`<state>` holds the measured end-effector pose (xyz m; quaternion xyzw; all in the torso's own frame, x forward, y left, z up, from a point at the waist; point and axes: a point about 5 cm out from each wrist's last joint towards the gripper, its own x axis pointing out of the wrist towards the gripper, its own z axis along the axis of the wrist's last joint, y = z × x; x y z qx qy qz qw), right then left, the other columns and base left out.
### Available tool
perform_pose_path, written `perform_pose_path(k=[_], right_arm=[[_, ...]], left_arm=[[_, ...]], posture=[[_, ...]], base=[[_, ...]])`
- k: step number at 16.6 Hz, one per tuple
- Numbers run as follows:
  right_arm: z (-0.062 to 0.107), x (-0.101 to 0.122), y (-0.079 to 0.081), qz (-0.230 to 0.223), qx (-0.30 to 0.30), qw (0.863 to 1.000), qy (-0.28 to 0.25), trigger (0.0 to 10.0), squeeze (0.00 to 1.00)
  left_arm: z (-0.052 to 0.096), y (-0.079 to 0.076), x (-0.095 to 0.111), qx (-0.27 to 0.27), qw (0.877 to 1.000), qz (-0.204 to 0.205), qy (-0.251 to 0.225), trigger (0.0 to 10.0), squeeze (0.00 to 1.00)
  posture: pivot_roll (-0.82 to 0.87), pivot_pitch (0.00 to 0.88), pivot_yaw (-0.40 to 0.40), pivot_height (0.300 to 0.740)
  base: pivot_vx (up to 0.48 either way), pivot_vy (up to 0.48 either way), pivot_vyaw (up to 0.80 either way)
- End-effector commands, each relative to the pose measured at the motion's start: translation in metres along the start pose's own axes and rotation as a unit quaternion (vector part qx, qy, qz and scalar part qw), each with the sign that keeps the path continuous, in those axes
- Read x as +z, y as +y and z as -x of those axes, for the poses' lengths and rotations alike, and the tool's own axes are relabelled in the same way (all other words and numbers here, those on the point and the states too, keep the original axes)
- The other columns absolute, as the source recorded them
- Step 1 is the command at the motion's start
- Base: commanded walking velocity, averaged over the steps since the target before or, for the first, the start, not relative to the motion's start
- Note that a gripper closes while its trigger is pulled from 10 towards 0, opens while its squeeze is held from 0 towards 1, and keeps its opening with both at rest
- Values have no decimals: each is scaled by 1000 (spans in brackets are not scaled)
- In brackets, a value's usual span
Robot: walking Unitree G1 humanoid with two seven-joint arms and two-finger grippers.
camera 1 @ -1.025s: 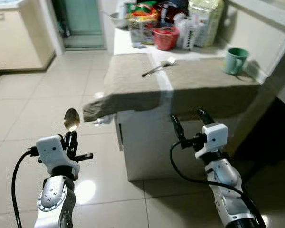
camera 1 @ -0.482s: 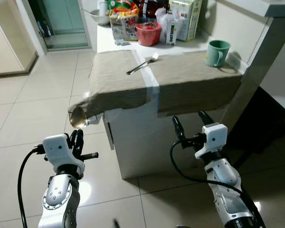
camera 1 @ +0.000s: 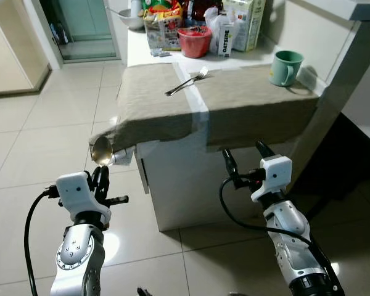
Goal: Setting the table
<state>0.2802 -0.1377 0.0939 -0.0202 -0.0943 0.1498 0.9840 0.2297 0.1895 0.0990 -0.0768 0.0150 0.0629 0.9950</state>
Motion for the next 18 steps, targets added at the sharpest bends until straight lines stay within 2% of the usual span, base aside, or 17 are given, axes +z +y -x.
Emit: perform_pose_path(k=[1, 10, 18], right_arm=[[-2, -1, -1, -4, 3, 1000, 6, 10000, 0], [3, -4, -4, 8, 11, 1000, 17, 10000, 0], [0, -4, -2, 10, 16, 1000, 22, 10000, 0]], left_arm=[[-1, -1, 4, 1, 1000, 3, -4, 0, 0], [-2, 1, 2, 14, 1000, 2, 1, 0, 0], [-5, -2, -2, 18, 1000, 10, 8, 0, 0]], posture=[[-88, 0, 46, 740], [-86, 0, 32, 740], [-90, 0, 29, 740]], base=[[0, -480, 0], [0, -480, 0], [0, -471, 0]])
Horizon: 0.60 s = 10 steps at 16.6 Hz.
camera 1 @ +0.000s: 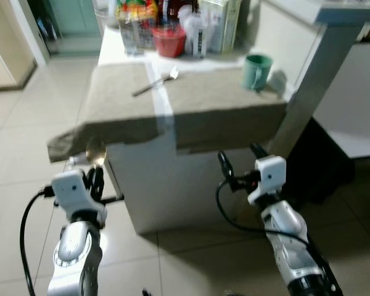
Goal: Setting the table
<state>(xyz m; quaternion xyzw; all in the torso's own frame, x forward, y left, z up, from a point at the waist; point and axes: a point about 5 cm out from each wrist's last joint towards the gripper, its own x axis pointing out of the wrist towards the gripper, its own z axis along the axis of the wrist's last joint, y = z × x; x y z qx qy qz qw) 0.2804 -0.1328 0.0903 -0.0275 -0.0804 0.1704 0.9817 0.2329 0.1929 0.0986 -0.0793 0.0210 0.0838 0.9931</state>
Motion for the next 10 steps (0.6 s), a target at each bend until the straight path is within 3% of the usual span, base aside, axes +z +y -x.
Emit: perform_pose_path(k=[1, 10], right_arm=[[1, -1, -6, 7, -4, 1000, 9, 10000, 0], [-2, -2, 0, 6, 2, 1000, 9, 10000, 0]], left_arm=[[-1, -5, -2, -3, 1000, 8, 4, 0, 0], [-9, -4, 3, 1, 1000, 2, -3, 0, 0]], posture=[[-90, 0, 29, 740], [-91, 0, 49, 740]], base=[[0, -465, 0], [0, -458, 0]])
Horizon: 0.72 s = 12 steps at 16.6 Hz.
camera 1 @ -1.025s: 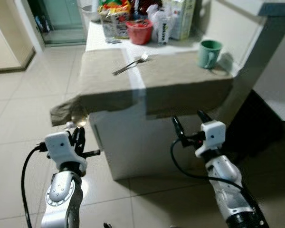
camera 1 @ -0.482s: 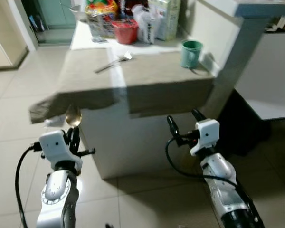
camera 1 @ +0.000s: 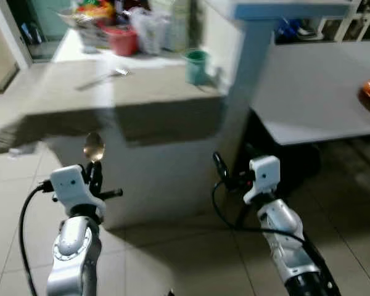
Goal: Setting the table
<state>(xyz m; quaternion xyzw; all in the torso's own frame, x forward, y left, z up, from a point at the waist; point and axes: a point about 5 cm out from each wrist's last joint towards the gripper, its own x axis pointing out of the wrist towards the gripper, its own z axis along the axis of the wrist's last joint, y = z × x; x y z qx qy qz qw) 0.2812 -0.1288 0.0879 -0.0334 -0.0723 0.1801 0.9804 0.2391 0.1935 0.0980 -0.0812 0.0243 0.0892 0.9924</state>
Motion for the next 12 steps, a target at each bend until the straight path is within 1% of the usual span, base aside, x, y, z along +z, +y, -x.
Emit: perform_pose_path(k=[1, 4, 5, 7, 12], right_arm=[[-1, 2, -4, 2, -8, 1000, -2, 10000, 0], [-1, 4, -5, 10, -7, 1000, -3, 10000, 0], [-1, 4, -5, 18, -6, 1000, -2, 10000, 0], [2, 2, -9, 11, -15, 1000, 3, 10000, 0], [5, 1, -8, 13, -16, 1000, 5, 10000, 0]], left_arm=[[-3, -4, 4, -3, 1000, 1, -6, 0, 0], [-5, -5, 3, -2, 1000, -3, -2, 0, 0], [-5, -8, 2, -7, 1000, -6, -1, 0, 0], [-5, -12, -1, -11, 1000, -7, 5, 0, 0], [-8, -13, -4, -7, 1000, -12, 15, 0, 0]], posture=[[-94, 0, 49, 740], [-104, 0, 48, 740], [-108, 0, 47, 740], [-116, 0, 49, 740], [-125, 0, 58, 740]], base=[[0, -431, 0], [252, -405, 0], [262, -398, 800], [259, -401, 778], [278, -387, 0]])
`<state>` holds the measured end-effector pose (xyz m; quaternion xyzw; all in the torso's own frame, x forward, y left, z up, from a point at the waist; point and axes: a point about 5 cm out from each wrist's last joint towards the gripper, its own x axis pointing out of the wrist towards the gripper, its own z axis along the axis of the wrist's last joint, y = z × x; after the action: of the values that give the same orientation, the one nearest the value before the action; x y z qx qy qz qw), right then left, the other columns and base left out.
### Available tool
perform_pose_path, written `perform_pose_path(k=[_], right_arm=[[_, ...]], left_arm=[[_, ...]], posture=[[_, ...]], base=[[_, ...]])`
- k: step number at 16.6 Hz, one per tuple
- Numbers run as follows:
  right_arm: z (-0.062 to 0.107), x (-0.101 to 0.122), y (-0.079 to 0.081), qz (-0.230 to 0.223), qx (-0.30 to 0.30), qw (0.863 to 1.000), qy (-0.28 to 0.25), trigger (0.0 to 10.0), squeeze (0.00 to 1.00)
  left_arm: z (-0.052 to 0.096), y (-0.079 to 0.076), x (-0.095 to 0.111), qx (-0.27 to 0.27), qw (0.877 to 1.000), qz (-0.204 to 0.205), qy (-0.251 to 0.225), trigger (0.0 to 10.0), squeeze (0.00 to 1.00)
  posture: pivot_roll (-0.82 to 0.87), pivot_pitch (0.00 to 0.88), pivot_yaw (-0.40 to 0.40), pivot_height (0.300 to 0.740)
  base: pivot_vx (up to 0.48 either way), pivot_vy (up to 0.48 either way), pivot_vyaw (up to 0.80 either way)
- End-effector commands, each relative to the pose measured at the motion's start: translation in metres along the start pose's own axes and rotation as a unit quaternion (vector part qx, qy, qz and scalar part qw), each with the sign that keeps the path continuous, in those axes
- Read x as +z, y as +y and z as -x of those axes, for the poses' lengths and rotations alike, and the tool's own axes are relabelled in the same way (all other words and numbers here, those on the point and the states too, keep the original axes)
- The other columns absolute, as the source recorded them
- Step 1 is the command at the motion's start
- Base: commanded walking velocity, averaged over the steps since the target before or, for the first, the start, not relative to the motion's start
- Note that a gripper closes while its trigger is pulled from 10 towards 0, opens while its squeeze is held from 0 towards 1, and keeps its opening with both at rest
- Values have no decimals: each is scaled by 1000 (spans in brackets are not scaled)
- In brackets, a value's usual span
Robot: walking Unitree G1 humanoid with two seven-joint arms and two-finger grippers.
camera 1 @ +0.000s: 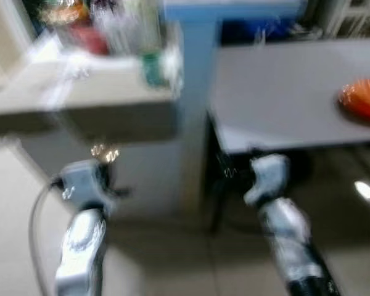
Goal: Setting the table
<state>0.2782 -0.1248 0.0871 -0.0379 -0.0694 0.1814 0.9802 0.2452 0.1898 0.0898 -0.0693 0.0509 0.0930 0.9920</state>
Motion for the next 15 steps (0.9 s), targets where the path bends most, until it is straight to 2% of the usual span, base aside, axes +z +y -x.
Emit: perform_pose_path(k=[1, 3, 9, 12, 15], right_arm=[[4, 1, -11, 25, -12, 1000, 3, 10000, 0], [4, 0, -11, 21, -13, 1000, 5, 10000, 0], [1, 3, -9, 13, -11, 1000, -1, 10000, 0], [0, 4, -8, 14, -9, 1000, -3, 10000, 0], [-5, 22, -9, 31, -9, 999, -41, 10000, 0]], left_arm=[[-2, -11, 6, -13, 1000, 2, -11, 0, 0], [-2, -13, 7, -18, 1000, -1, -14, 0, 0], [-2, -17, 13, -33, 999, -9, -31, 0, 0], [-2, -24, 16, -56, 997, -20, -44, 0, 0], [-1, -26, 20, -65, 996, -16, -52, 0, 0]], posture=[[-125, 0, 61, 740], [-124, 0, 61, 740], [-121, 0, 63, 740], [-122, 0, 65, 740], [-124, 0, 69, 740]], base=[[304, -368, 506], [302, -369, 800], [266, -395, 0], [0, -428, 0], [0, -428, 0]])
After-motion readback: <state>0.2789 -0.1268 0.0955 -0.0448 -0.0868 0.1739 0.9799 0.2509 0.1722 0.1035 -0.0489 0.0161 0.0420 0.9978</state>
